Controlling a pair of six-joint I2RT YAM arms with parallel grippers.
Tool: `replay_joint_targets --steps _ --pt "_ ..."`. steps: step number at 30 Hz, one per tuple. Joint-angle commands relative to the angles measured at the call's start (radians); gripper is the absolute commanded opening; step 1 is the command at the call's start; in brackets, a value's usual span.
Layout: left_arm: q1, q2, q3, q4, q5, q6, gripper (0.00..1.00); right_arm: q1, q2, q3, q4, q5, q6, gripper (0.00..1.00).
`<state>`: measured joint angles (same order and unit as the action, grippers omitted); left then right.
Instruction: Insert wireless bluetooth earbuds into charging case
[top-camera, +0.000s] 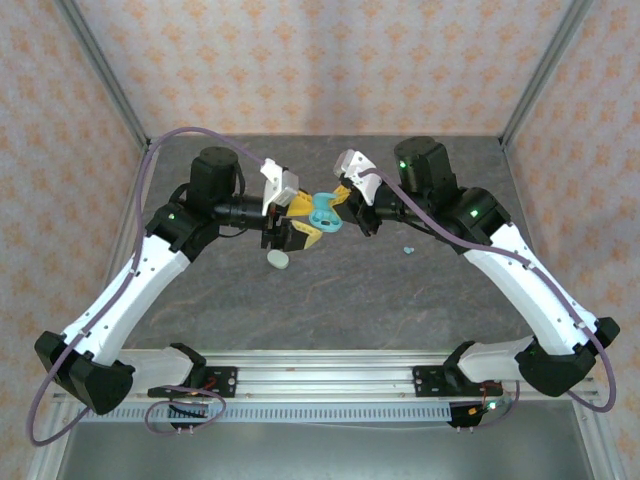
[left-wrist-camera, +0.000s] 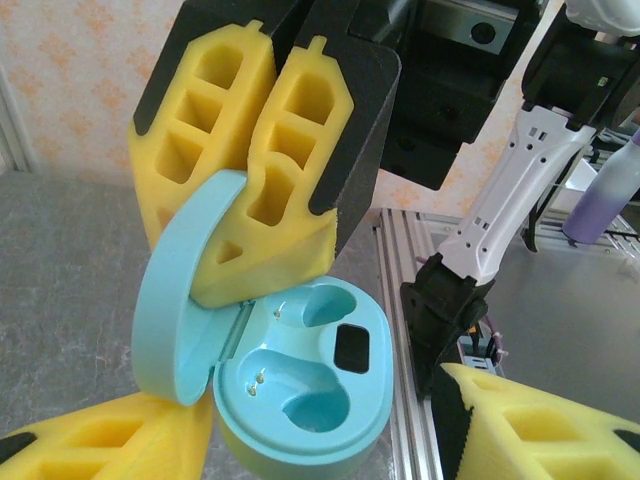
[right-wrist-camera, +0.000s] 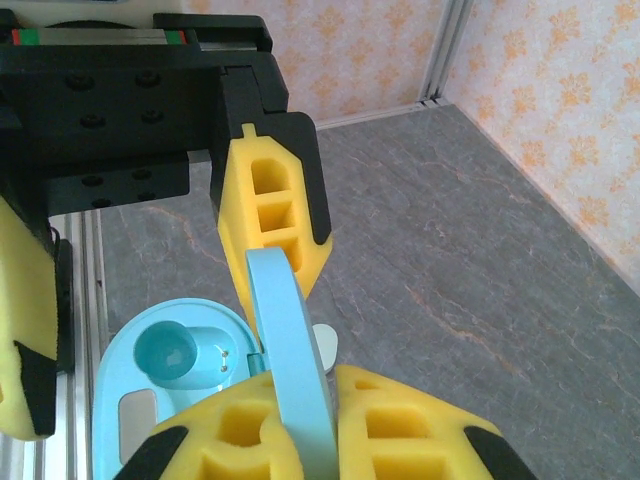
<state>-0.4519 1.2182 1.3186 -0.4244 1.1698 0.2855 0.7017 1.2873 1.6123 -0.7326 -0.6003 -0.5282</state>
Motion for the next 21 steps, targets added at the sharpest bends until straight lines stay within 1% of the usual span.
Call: replay_joint_targets --steps 1,9,12,16,21 --pt "-0.013 0.004 0.003 0.062 0.002 -0.008 0.59 0.005 -0.013 0.008 0.035 -0.032 0.015 0.08" --pt "-0.017 0.021 0.008 0.058 0.014 -0.006 0.58 0.005 0.001 0.011 0.045 -0.047 0.027 0.08" --pt "-0.017 0.026 0.013 0.062 0.013 -0.005 0.56 0.005 0.005 0.009 0.046 -0.051 0.032 0.08" --pt "-0.017 0.033 0.024 0.058 0.017 -0.005 0.49 0.006 0.008 0.006 0.046 -0.055 0.037 0.08" --pt "-0.017 0.037 0.029 0.025 0.018 0.013 0.35 0.006 0.007 0.004 0.047 -0.048 0.045 0.12"
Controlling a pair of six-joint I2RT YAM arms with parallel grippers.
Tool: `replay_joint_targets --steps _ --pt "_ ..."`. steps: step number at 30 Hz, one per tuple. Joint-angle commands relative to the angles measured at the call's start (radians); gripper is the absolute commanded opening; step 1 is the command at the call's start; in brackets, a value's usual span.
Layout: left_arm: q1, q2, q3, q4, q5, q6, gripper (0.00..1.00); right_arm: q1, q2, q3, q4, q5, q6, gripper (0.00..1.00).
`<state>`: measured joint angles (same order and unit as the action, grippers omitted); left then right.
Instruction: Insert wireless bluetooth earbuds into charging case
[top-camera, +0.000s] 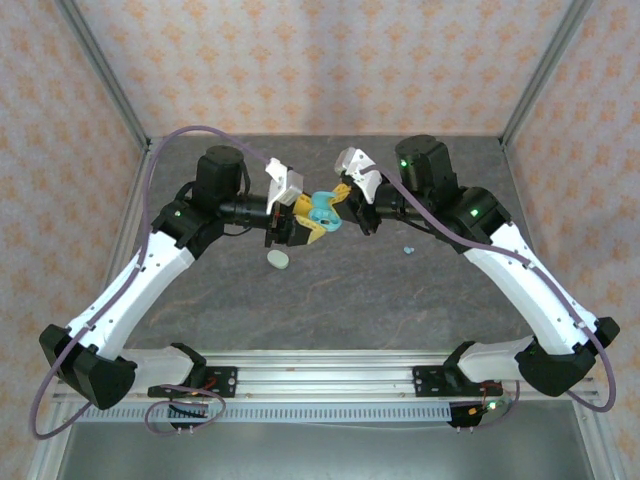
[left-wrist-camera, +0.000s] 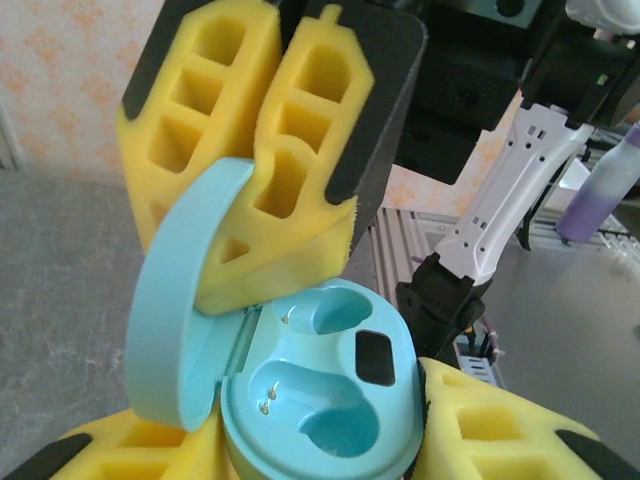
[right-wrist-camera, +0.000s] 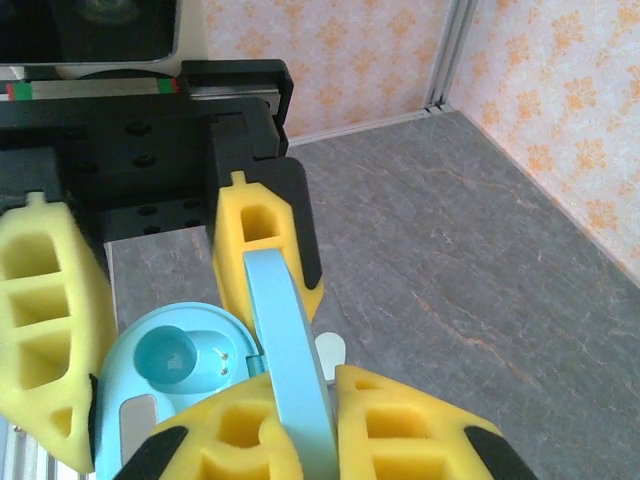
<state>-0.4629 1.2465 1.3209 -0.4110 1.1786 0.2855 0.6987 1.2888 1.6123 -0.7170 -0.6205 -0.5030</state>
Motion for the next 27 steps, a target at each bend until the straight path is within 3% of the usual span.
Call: replay_joint_targets --steps 1,6,18,27 --pt "-0.005 0.007 0.027 0.003 0.006 0.017 0.34 0.009 0.005 0.006 0.032 -0.026 0.026 0.14" --pt "0.003 -0.016 -0.003 -0.003 0.002 0.020 0.31 0.009 -0.014 -0.009 0.051 -0.009 0.067 0.31" --pt "0.042 -0.044 -0.057 0.055 -0.020 -0.055 0.28 0.009 -0.061 -0.006 0.130 0.021 0.253 0.56" --pt "0.098 -0.070 -0.158 0.106 -0.038 -0.098 0.28 -0.045 -0.022 0.118 0.028 0.229 0.521 0.60"
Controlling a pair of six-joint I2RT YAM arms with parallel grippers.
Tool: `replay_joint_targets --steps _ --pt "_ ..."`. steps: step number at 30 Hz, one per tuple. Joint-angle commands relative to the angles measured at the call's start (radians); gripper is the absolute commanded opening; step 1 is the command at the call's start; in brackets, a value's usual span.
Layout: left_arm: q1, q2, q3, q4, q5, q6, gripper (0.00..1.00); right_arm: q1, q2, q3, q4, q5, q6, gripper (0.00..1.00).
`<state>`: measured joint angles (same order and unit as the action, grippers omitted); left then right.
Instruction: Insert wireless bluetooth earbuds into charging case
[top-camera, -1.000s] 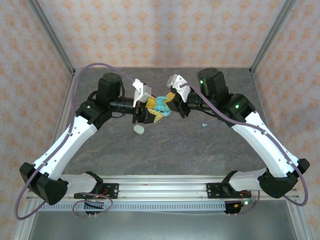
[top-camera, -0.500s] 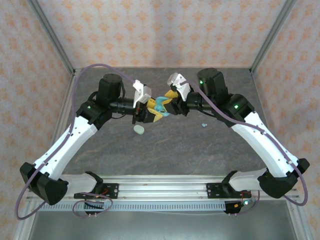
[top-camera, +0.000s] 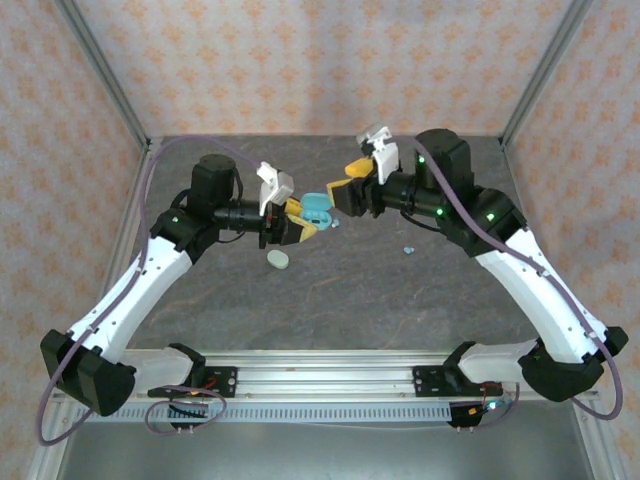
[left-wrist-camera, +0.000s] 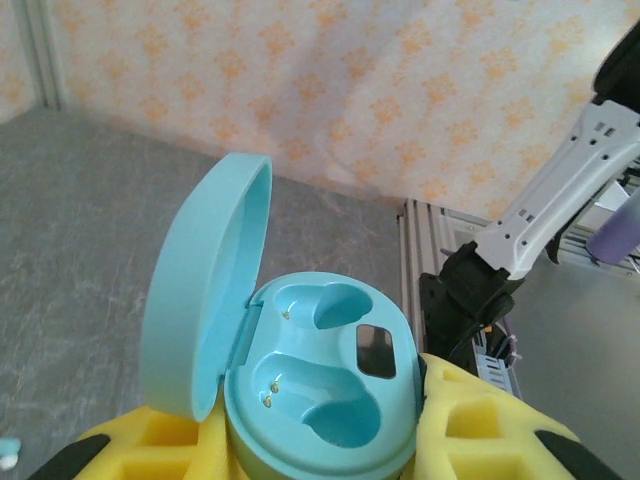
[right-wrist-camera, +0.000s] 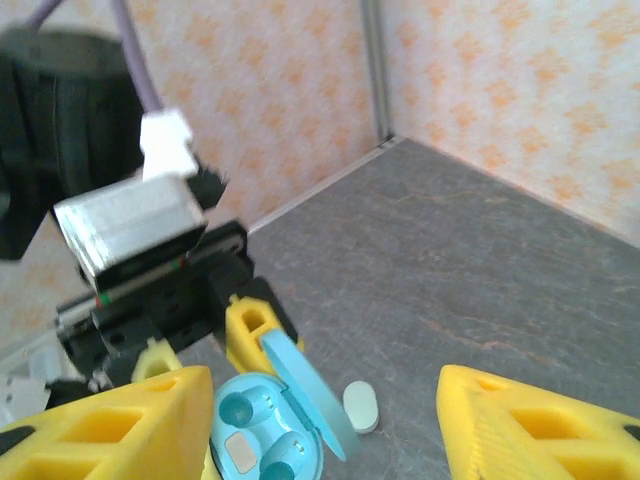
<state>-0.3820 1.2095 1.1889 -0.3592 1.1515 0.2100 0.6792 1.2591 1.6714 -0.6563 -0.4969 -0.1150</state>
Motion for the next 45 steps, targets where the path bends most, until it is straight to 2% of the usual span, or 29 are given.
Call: replay_joint_targets --steps 1,7,10,15,20,27,32,45 --pt "0.022 -0.038 -0.038 0.058 -0.015 -0.025 0.28 -0.039 0.013 0.066 -0.047 0.132 0.160 0.60" --pt "0.056 -0.074 -0.104 0.079 -0.027 -0.034 0.28 -0.163 0.073 0.061 -0.122 0.236 0.339 0.59" --pt "0.069 -0.090 -0.123 0.076 -0.030 -0.031 0.28 -0.213 0.141 0.030 -0.138 0.207 0.416 0.58" --pt "0.085 -0.109 -0.134 0.032 -0.041 0.008 0.28 -0.233 0.321 0.001 -0.136 0.112 0.479 0.52" --pt "0.090 -0.120 -0.154 0.022 -0.046 0.027 0.28 -0.233 0.524 0.006 -0.118 0.139 0.540 0.48" --pt "0.091 -0.130 -0.183 0.027 -0.076 0.028 0.28 -0.214 0.800 0.117 -0.160 0.178 0.576 0.40" --pt "0.092 -0.144 -0.204 0.029 -0.089 0.027 0.28 -0.174 0.876 0.164 -0.150 0.215 0.547 0.41" --pt "0.095 -0.172 -0.212 -0.019 -0.110 0.052 0.28 -0.155 0.990 0.235 -0.157 0.260 0.520 0.33"
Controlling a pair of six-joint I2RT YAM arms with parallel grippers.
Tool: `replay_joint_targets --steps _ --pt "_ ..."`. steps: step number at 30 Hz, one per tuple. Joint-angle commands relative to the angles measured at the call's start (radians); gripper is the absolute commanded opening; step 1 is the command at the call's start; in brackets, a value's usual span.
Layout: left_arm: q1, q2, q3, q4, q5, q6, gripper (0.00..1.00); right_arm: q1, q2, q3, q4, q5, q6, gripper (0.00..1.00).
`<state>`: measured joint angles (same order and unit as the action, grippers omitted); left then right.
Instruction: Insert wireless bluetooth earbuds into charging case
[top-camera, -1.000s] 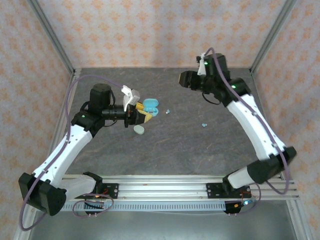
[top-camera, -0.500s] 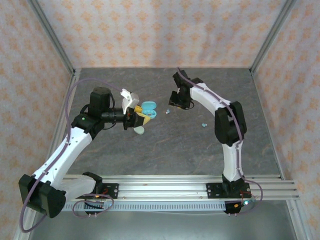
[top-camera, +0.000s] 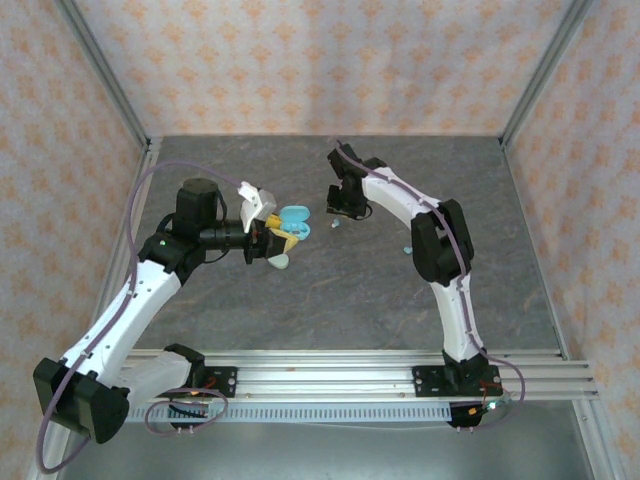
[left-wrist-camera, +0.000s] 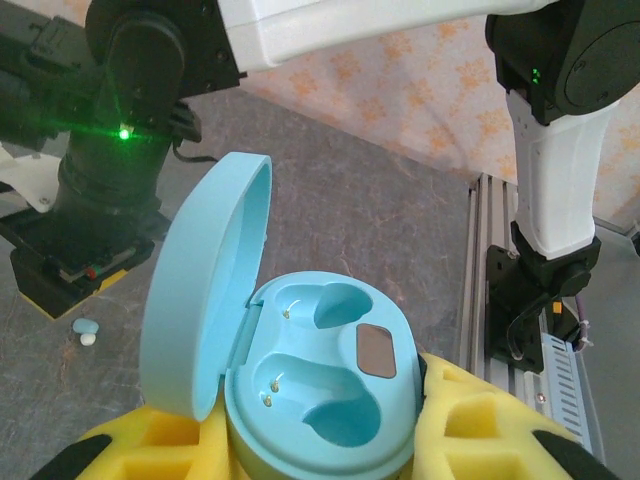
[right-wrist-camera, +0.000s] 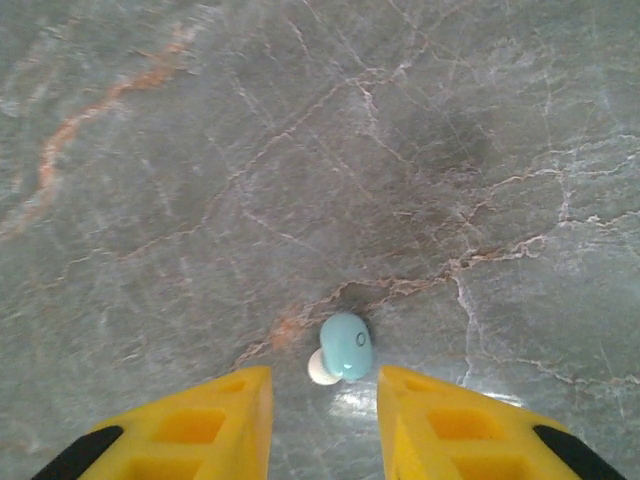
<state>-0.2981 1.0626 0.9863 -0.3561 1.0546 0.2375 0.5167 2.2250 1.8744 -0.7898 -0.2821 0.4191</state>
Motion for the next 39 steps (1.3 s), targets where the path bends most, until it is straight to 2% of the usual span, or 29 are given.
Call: replay_joint_targets --steps 1,10,17,24,29,34,39 --pt "0.011 -0.028 -0.010 -0.028 -0.013 0.027 0.28 0.009 0.026 0.031 -0.024 0.047 -0.013 0.34" --pt "0.013 -0.064 -0.032 -0.043 -0.028 0.034 0.28 0.017 0.047 0.011 -0.014 0.047 -0.021 0.33" --pt "0.013 -0.073 -0.038 -0.041 -0.031 0.030 0.27 0.018 0.074 0.007 -0.008 0.039 -0.038 0.26" --pt "0.013 -0.079 -0.035 -0.051 -0.036 0.034 0.27 0.018 0.079 -0.005 0.001 0.047 -0.045 0.24" --pt "0.014 -0.086 -0.028 -0.069 -0.044 0.044 0.27 0.018 0.078 -0.003 0.002 0.029 -0.046 0.18" --pt "0.014 -0.091 -0.029 -0.072 -0.054 0.047 0.27 0.018 0.023 -0.021 0.003 0.028 -0.049 0.12" --pt "0.014 -0.108 -0.043 -0.039 -0.053 0.050 0.26 0.018 -0.086 -0.063 -0.007 0.047 -0.061 0.12"
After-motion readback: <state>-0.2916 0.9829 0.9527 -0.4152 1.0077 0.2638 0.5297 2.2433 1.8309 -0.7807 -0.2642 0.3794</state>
